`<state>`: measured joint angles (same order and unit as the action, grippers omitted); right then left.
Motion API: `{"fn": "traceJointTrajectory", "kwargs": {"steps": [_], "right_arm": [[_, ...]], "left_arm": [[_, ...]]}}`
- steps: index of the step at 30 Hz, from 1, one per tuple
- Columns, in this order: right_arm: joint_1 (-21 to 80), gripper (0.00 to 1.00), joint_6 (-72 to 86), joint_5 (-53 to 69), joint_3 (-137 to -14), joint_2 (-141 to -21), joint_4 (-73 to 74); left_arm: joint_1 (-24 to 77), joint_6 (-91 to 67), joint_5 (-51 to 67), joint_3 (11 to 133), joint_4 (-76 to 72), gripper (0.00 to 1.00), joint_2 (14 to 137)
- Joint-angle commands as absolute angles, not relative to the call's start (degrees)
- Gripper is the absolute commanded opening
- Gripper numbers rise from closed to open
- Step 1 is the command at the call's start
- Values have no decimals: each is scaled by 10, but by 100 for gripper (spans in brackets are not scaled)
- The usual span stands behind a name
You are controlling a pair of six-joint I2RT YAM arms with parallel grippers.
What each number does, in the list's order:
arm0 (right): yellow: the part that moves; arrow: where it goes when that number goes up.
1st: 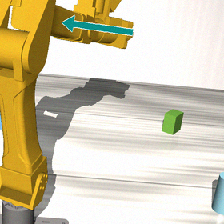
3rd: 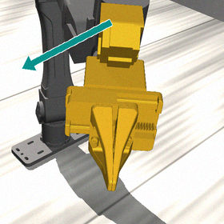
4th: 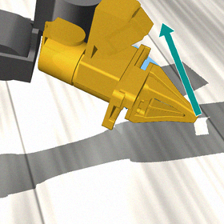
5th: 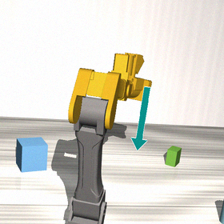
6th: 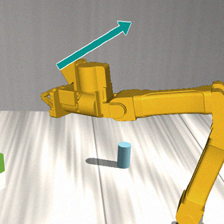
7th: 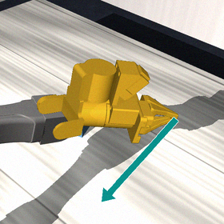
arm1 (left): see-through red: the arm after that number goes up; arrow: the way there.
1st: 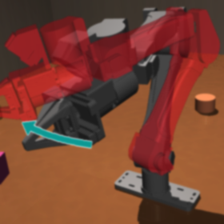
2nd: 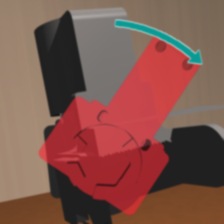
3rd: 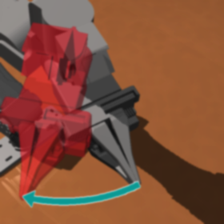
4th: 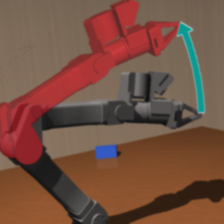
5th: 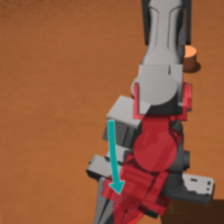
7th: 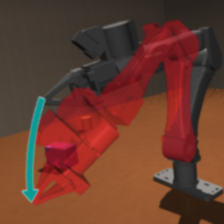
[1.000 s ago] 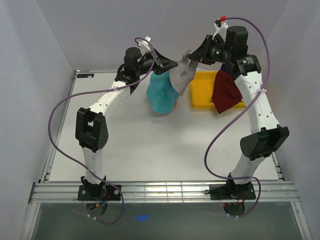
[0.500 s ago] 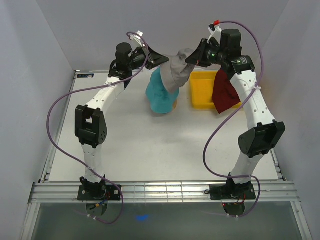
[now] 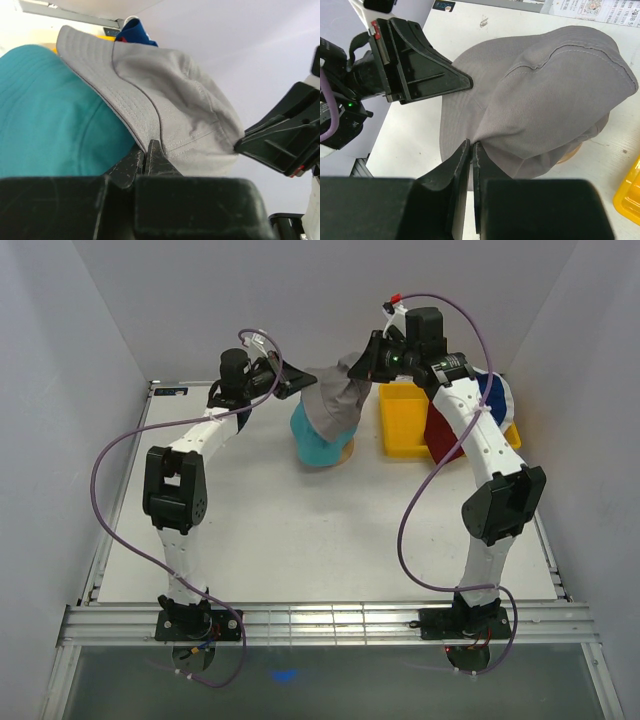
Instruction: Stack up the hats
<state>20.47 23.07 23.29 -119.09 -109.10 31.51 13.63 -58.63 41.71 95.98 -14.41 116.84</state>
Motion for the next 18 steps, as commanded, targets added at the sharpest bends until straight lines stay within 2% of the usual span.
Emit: {"fn": "traceJointTrajectory", "kwargs": {"steps": [1,10,18], "right_arm": [[214,11,210,226,-1223,-1078,288],[248,14,186,209,-1222,-1089,280],[255,22,173,188,-1223,-1097,297]], "left_arm": [[124,-585,413,919,-193,0,1128],[103,-609,402,799,-293,0,1093],[93,-626,399,740,-351,0,1091]]}}
